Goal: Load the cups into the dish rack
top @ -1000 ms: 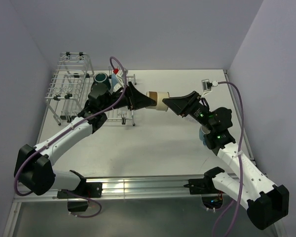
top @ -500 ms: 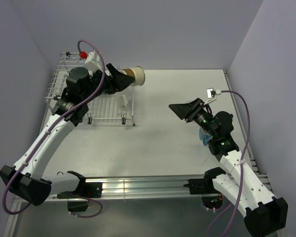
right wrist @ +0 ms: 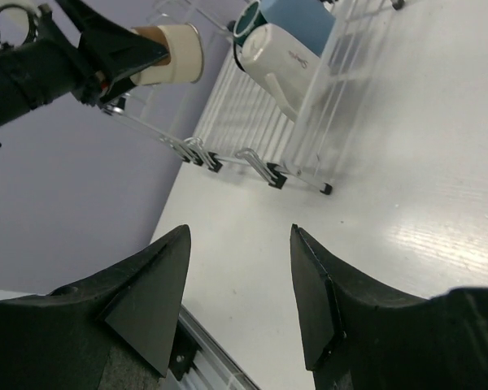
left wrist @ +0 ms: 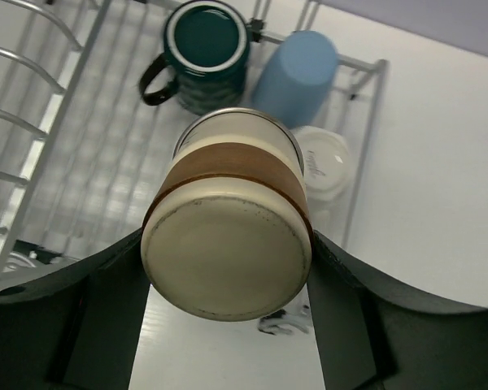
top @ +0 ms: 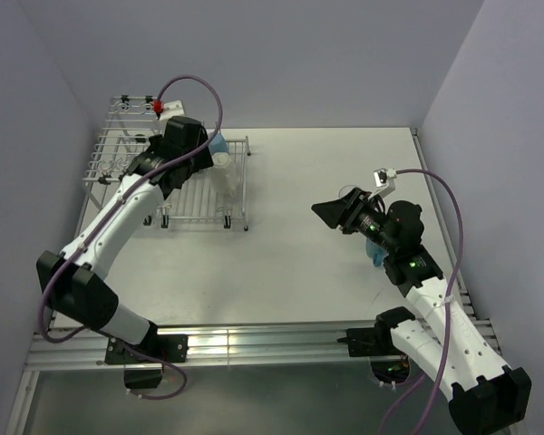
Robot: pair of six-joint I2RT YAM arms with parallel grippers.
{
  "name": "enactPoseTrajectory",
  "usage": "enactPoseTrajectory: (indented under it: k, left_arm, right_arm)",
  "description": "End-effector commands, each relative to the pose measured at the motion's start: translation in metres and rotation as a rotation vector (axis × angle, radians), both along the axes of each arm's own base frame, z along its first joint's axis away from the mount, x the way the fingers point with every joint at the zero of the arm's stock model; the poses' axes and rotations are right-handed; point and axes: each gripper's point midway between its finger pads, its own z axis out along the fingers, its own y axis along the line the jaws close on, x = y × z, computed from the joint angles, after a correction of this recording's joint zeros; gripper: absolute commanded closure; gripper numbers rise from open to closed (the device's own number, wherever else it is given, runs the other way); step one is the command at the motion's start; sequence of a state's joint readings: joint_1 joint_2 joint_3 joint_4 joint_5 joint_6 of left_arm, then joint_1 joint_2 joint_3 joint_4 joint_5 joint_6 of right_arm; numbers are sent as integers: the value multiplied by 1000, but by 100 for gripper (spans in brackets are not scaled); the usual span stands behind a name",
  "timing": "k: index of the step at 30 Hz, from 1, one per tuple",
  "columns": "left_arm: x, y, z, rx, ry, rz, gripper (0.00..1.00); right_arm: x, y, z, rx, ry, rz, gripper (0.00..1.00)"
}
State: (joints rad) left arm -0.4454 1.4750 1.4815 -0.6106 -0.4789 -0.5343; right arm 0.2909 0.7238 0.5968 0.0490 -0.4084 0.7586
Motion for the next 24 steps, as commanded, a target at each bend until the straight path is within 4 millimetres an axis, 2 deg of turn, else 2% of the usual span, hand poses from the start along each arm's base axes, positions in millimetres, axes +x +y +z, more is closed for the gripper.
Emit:
enactPoseTrajectory:
  k: [1,5,9,14,24]
  left_arm:
    - [12,31,26,102,-42,119,100]
    - [26,36,17,153,-5,142,100]
    - [43,47,-7,171,54,161,100]
    - [56,50,-26,175,102,153,100]
    - [71,43,-66,173,204,107,100]
  right_arm:
    - [-2,-2,16,-38,-55,3,40]
    - [-4,-2,11,-55,-48,11,40]
    - [-6,-1,5,-71,-32,24,40]
    - [-7,-1,2,-87,-19,34,40]
    - [-9,1,-3,-91,-9,47,41]
